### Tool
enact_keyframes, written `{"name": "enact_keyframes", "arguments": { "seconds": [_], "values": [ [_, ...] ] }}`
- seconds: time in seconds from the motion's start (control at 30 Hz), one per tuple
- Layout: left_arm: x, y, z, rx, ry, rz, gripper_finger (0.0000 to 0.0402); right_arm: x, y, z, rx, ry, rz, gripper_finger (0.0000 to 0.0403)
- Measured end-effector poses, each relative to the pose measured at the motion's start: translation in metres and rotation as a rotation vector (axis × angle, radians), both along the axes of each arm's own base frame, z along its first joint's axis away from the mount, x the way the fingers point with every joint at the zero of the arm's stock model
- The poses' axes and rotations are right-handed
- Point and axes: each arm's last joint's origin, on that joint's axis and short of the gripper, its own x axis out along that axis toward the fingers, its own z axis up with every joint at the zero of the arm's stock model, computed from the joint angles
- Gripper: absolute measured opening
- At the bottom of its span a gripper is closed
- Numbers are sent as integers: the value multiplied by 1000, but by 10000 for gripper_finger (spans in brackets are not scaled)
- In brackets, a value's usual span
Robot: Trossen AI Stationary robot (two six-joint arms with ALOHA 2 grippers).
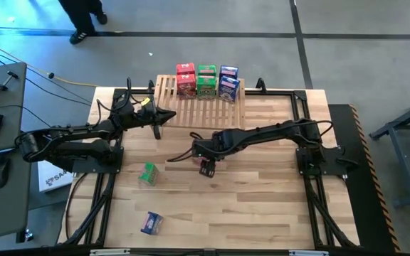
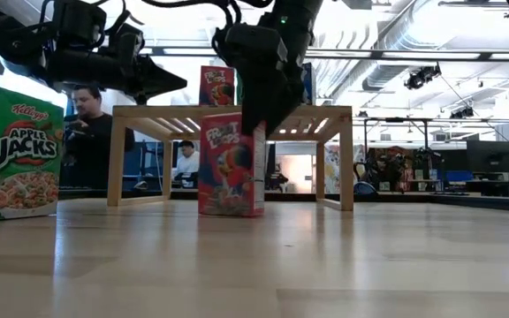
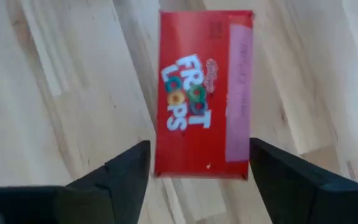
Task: Stack cereal on shelf
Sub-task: Put the red cereal box on the shelf aligned with the other red cereal boxes
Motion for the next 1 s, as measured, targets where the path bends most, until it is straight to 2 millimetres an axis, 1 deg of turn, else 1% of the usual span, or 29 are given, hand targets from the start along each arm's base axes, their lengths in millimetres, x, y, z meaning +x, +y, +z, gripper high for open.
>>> {"name": "enact_keyframes", "arguments": {
  "seconds": [0.07,0.17,0.23,0.27,0.33,0.43,0.53,0.57,0.6,0.7,0.8,0.9,1.0],
  "values": [
    [0,0,0,0,-1,-1,0,1,1,7,3,-10,24,254],
    [0,0,0,1,-1,-1,0,4,11,33,8,-57,89,244],
    [0,0,0,0,0,-1,0,2,24,51,-24,-69,150,224],
    [0,0,0,0,0,-2,0,-1,31,56,-56,-67,172,209],
    [0,0,0,0,0,-8,0,-8,43,60,-113,-45,196,171],
    [0,-1,0,0,0,-30,0,-19,51,51,-152,-44,173,99],
    [0,-2,0,-1,-1,-71,0,-34,51,28,-150,-83,119,24],
    [1,-3,0,-1,-1,-88,0,-40,52,19,-143,-119,102,13],
    [2,-5,0,4,0,-114,0,-46,52,12,-129,-175,92,10],
    [6,-12,1,19,12,-208,0,-68,53,-8,-81,-373,65,25],
    [16,-21,10,19,53,-299,0,-90,48,-27,-95,-538,16,24],
    [28,-34,16,20,145,-384,1,-109,41,-33,-120,-675,-23,9],
    [40,-46,22,29,234,-403,11,-124,36,-34,-137,-747,-17,3]
  ]
}}
